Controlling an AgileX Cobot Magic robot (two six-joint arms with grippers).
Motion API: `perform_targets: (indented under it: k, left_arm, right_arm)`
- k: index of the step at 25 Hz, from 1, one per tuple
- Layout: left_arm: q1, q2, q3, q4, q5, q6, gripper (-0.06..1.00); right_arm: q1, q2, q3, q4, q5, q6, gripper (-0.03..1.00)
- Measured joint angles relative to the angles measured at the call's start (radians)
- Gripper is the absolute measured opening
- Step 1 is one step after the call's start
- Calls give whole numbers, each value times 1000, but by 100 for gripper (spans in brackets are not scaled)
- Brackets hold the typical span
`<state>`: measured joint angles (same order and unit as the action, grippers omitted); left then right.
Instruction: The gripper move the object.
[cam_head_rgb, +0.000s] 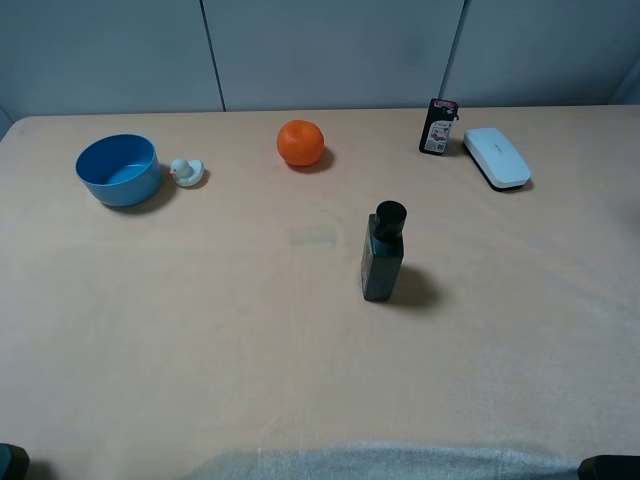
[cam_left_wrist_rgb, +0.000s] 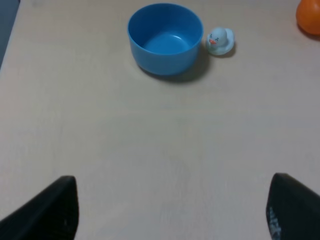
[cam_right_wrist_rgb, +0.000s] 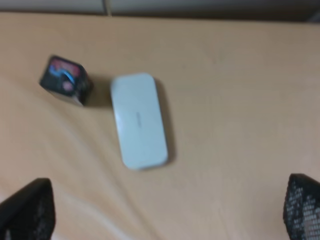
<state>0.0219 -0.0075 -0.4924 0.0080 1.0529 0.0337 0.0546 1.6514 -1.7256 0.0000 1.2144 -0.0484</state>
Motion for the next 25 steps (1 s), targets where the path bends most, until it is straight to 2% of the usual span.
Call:
perform_targets:
  k: [6,13,18,25]
  left_arm:
    - [0,0,0,0,0,0,82]
    - [0,0,0,0,0,0,82]
    - [0,0,0,0,0,0,82]
    - [0,0,0,0,0,0,82]
  right_arm:
    - [-83,-211,239,0,-18,1,69]
    - [-201,-538,598,-16,-130,0,69]
    - [-210,-791,832,-19,-209,0,69]
    - [-210,-1164,1073,-34,-248,0,69]
